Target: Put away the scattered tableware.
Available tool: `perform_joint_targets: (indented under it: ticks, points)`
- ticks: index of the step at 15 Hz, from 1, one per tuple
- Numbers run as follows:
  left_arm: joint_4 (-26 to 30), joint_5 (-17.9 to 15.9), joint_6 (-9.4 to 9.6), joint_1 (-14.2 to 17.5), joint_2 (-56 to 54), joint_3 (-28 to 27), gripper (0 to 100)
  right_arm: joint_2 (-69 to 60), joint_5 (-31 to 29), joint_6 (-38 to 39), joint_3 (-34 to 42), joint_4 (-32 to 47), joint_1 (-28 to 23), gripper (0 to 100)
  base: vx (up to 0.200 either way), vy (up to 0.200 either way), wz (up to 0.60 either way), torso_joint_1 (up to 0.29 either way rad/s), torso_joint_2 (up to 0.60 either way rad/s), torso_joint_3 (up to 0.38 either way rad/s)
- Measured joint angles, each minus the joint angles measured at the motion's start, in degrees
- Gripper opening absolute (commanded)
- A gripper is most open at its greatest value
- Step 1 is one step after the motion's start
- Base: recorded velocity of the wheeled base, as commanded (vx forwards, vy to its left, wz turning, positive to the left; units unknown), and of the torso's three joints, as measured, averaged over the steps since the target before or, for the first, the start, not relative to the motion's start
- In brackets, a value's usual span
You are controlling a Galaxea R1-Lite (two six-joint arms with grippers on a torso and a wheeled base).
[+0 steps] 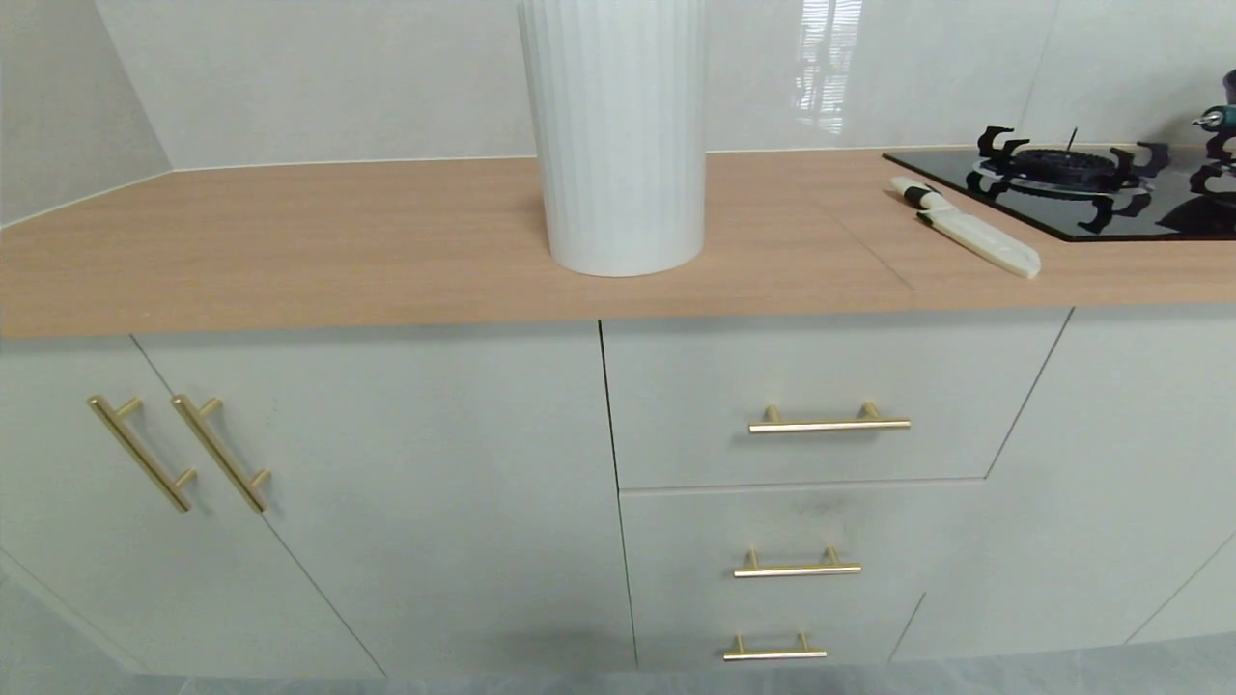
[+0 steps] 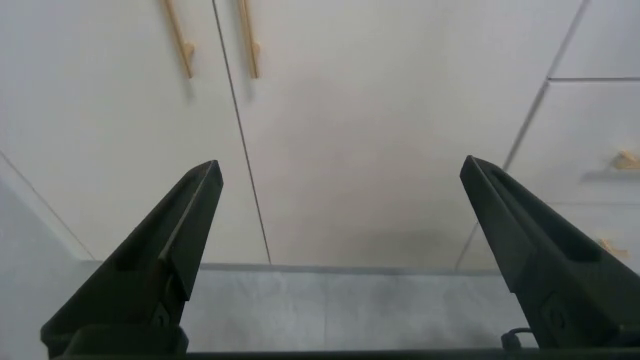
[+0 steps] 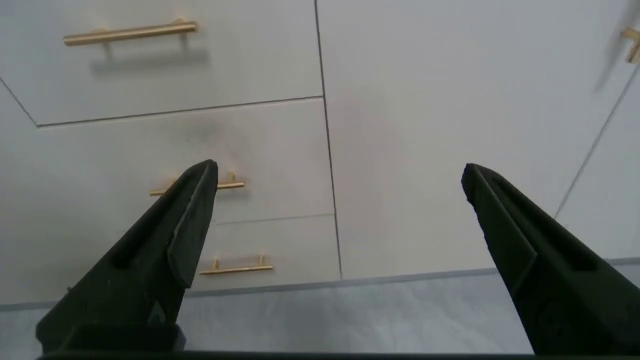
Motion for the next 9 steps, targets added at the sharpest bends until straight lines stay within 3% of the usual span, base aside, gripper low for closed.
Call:
perform_joint_targets:
  ticks: [6,9]
  points:
    - [0.0,0.0,0.02,0.0,0.0,0.0,100,0.0,-0.1,0.0,0.0,0.0,0.0,100,0.000,0.000,0.00,0.000,0.00,0.000]
    - [0.0,0.0,0.02,0.0,0.0,0.0,100,0.0,-0.1,0.0,0.0,0.1,0.0,100,0.000,0.200,0.00,-0.001,0.00,0.005]
